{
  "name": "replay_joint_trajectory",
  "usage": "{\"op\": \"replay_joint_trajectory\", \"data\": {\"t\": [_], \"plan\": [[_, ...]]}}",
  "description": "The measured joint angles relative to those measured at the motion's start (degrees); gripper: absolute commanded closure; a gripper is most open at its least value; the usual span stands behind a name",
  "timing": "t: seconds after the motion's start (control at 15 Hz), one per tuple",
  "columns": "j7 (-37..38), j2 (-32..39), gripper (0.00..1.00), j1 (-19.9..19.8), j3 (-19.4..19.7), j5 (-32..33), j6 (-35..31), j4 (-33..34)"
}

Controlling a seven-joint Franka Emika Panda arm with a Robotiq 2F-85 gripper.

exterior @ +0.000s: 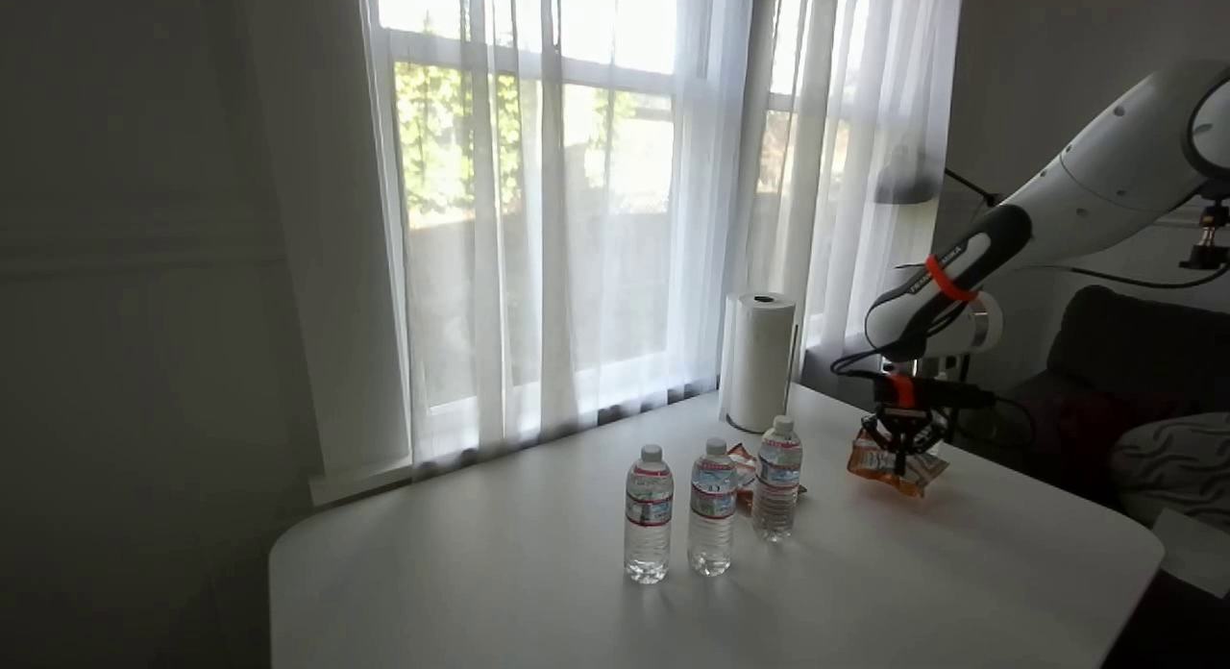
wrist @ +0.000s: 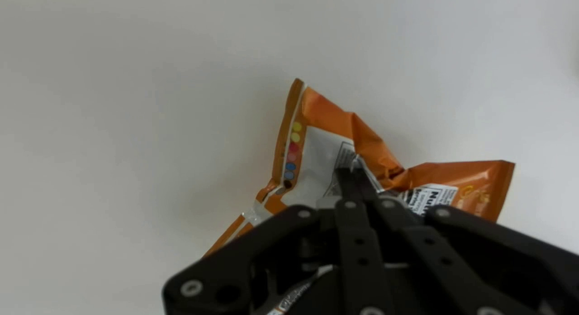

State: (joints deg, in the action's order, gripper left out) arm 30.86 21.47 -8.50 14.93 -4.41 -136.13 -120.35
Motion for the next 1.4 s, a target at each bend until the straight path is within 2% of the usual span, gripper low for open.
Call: {"op": "replay_joint_trajectory", "data": {"t": [0.13,0.2,0.27,0.4,0.93,1.07,1.4], "plan": [[0.0,0.5,1.0,-0.3,0.0,-0.9,-0.3,0.6],[0.0,0.8,0.74,-0.4,0.0,-1.3,-0.4,0.8],[0.1,1.0,0.72,-0.5,0.0,-1.6,-0.5,1.0],[0.5,1.3,0.61,-0.5,0.1,-1.8,-0.7,1.4],[1.4,1.7,0.06,-0.4,0.1,-1.9,-1.8,2.2],[1.4,1.5,0.0,-0.1,0.0,-1.9,-2.4,2.2],[0.6,-0.9,0.0,2.1,-0.4,-1.5,-4.0,1.5]]}}
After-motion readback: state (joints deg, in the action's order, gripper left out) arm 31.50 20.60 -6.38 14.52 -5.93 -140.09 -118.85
